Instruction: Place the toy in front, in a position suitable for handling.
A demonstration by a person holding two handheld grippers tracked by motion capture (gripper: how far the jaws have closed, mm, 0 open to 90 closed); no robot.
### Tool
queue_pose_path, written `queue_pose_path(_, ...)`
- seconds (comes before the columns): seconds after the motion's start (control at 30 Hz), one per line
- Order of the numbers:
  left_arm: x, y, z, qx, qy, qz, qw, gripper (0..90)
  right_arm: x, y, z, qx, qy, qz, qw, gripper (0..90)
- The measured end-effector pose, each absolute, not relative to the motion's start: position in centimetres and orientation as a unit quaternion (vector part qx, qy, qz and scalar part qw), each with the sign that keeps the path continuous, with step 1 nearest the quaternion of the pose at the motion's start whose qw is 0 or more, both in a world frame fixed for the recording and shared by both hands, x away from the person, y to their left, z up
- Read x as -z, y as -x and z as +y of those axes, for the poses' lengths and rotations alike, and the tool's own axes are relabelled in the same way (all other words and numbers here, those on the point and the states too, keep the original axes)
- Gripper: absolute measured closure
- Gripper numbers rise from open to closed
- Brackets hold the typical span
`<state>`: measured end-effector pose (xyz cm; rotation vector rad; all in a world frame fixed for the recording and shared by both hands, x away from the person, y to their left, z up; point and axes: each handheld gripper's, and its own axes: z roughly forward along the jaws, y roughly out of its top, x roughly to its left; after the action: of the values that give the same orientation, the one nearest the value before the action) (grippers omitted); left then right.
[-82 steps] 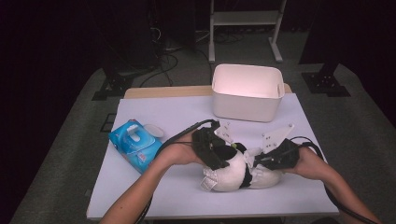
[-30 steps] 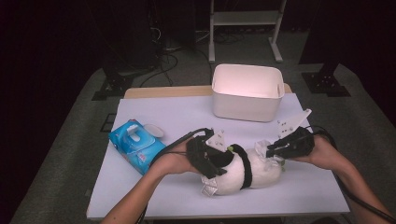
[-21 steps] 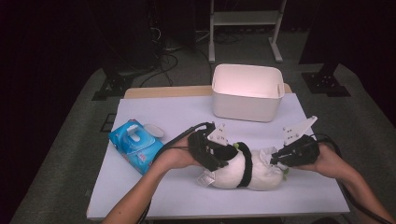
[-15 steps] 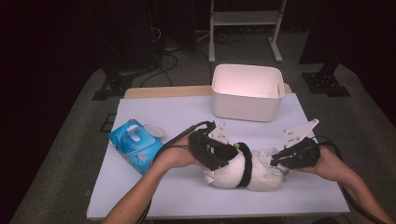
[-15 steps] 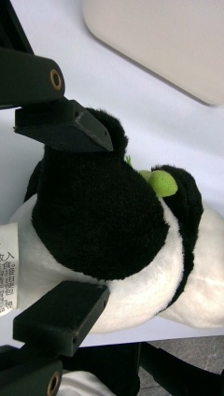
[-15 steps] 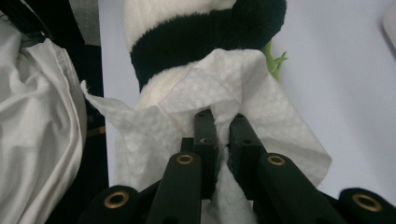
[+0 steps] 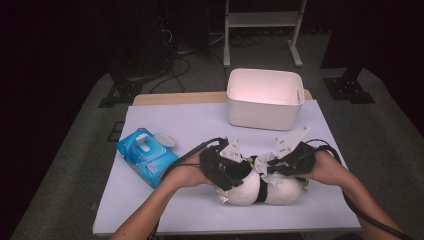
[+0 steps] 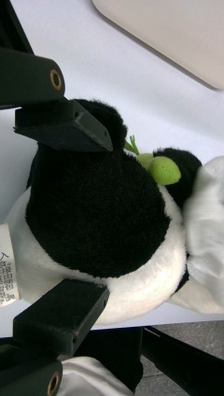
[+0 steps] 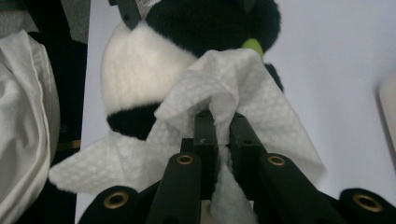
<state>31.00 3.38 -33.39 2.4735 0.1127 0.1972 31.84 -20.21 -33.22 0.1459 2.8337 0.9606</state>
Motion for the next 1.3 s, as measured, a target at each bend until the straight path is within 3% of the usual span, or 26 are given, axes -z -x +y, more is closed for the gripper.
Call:
queue_pose_path(0.3,33.6,-30.7,3.5,-0.075,-0.942,0.039,0.326,26.7,32.5,-32.5,-17.0,-0.342,-0.020,0.938,0.058,82.7)
queue_pose_path(0.47,33.9,-30.7,3.8,-0.069,-0.937,0.039,0.339,26.8,32.7,-32.7,-18.0,-0.342,-0.034,0.938,0.036,81.5)
queue_pose_path(0.6,33.7,-30.8,3.7,-0.068,-0.939,0.038,0.334,26.8,32.3,-32.1,-18.7,-0.350,-0.039,0.935,0.032,69.2)
queue_pose_path(1.0,33.6,-30.8,3.5,-0.070,-0.942,0.035,0.325,26.6,30.6,-31.6,-20.4,-0.367,-0.054,0.926,0.068,49.1)
queue_pose_path(1.13,33.6,-30.6,3.4,-0.072,-0.942,0.031,0.326,26.3,31.2,-32.4,-19.2,-0.357,-0.049,0.931,0.061,50.0)
queue_pose_path(1.3,33.7,-30.5,3.6,-0.066,-0.943,0.027,0.325,25.4,32.7,-32.4,-17.9,-0.350,-0.035,0.934,0.065,69.5)
